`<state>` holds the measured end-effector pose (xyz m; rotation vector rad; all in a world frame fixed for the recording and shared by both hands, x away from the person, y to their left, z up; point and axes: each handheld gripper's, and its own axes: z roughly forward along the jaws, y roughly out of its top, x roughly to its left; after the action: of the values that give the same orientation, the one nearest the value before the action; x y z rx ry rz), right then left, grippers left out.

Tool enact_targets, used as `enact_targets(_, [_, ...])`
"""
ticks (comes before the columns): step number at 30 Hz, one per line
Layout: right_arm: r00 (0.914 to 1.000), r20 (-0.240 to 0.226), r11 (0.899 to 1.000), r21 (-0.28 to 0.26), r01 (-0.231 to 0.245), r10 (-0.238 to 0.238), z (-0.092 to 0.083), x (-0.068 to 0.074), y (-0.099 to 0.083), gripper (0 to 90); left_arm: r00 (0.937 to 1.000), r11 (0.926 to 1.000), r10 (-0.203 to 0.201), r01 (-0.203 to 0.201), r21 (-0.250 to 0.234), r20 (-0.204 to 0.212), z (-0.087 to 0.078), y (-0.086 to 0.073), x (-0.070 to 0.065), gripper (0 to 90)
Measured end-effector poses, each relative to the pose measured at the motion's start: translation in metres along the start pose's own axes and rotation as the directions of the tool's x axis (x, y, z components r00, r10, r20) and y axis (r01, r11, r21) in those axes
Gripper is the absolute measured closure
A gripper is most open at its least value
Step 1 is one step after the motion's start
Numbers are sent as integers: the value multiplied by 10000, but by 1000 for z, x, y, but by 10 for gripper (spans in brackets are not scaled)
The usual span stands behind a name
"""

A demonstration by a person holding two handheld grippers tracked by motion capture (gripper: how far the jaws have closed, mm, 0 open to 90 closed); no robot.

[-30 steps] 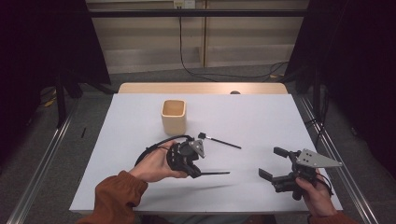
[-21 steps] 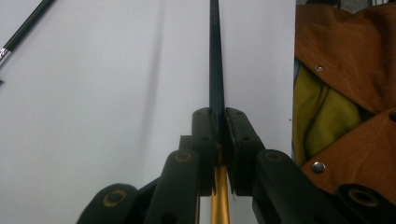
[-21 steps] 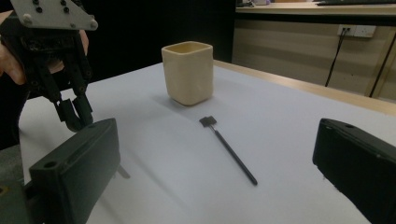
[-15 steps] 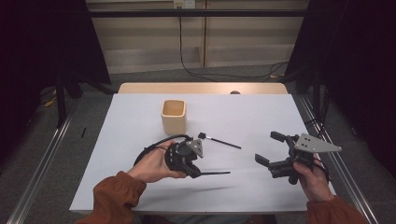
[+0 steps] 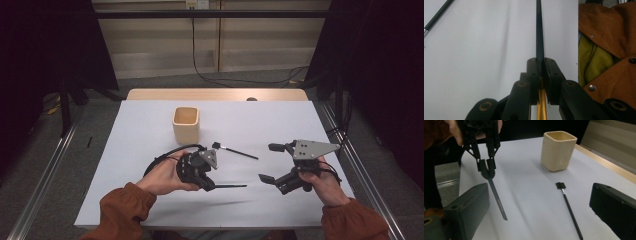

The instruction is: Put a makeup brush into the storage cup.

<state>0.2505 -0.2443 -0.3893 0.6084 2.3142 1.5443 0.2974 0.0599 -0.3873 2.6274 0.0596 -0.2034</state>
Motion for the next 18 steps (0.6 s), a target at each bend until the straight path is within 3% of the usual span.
enact_targets(3, [9998, -170, 9995, 299, 61, -56, 4, -1, 4, 28, 10000, 10000, 6, -6, 58, 63, 1, 0, 0, 834])
enact_targets(7, [9971, -713, 9930, 1127, 355, -276, 14, -2, 8, 39, 10000, 9999, 48, -49, 110, 76, 0, 1, 1, 834])
enact_targets(10, [9929, -1072, 9810, 1807, 699, -510, 22, -1, 8, 37, 10000, 9999, 31, -32, 125, 54, 0, 2, 0, 834])
enact_targets(11, [9898, -1300, 9720, 2189, 853, -576, 26, 1, 9, 39, 10000, 9999, 48, -49, 145, 60, -1, 2, 1, 834])
enact_targets(12, [9898, -1300, 9720, 2189, 853, -576, 26, 1, 9, 39, 10000, 9998, 75, -76, 188, 48, -1, 2, 1, 834])
enact_targets(18, [9770, -1977, 9362, 3216, 1420, -803, 36, 6, 13, 80, 9999, 9997, 98, -99, 231, 71, 0, 4, 0, 834])
